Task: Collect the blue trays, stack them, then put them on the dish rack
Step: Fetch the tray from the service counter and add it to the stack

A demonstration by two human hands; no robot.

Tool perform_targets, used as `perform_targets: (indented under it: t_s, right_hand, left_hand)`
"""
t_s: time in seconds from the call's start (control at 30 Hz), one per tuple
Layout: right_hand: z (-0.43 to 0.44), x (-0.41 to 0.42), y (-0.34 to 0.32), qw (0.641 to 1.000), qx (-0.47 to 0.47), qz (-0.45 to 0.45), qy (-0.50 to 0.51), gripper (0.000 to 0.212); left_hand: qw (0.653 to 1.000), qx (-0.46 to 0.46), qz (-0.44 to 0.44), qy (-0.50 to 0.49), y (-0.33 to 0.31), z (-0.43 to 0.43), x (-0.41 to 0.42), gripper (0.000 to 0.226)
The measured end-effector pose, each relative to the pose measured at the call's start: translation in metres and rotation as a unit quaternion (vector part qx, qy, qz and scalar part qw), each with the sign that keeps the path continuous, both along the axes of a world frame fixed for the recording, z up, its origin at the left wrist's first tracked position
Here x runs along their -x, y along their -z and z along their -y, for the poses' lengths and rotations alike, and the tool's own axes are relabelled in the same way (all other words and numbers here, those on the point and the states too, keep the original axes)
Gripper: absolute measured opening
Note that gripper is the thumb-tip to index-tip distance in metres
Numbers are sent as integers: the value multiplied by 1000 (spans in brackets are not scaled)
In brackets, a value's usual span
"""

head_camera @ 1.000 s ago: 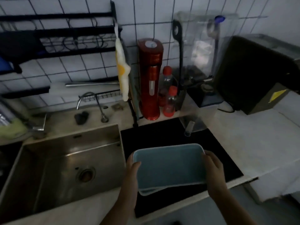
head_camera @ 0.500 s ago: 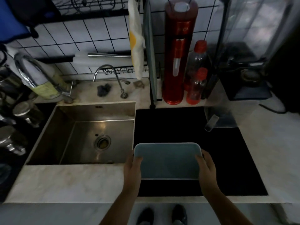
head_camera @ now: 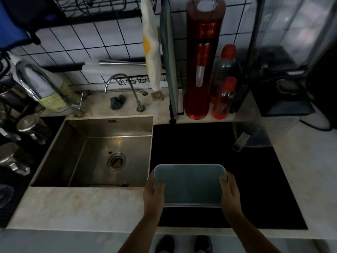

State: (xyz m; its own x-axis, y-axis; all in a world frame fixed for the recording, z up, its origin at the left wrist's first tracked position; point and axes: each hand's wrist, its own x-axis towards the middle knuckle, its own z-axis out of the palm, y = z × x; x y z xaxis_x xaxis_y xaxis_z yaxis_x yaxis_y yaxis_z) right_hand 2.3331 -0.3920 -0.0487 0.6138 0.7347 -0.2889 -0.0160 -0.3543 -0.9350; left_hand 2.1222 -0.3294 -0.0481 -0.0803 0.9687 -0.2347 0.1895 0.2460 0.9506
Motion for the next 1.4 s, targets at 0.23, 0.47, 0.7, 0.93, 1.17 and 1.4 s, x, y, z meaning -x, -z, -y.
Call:
perform_targets:
  t_s: [0.23, 0.47, 0.7, 0.93, 1.17, 1.4]
  right_hand:
    - [2, 2, 1, 998, 16, 46, -29, 43]
    - [6, 2, -5, 990, 67, 100, -73, 51]
    - [4, -7, -8, 948, 158, 251, -119, 53]
    - [-10, -21, -11, 950, 235, 151, -140, 47]
    - [-16, -21, -16, 951, 257, 82, -152, 56]
    - [-22, -19, -18, 947, 282, 58, -145, 61]
  left_hand:
    - [999, -18, -34, 26, 2, 0, 1, 27]
    - [997, -43, -56, 44, -2, 1, -3, 36]
    - [969, -54, -208, 119, -6, 0, 9, 61]
    - [939, 107, -291, 147, 0, -24, 19, 32]
    - [937, 263, -186, 136, -12, -34, 7, 65]
    - [923, 251, -259, 131, -20, -41, -10, 64]
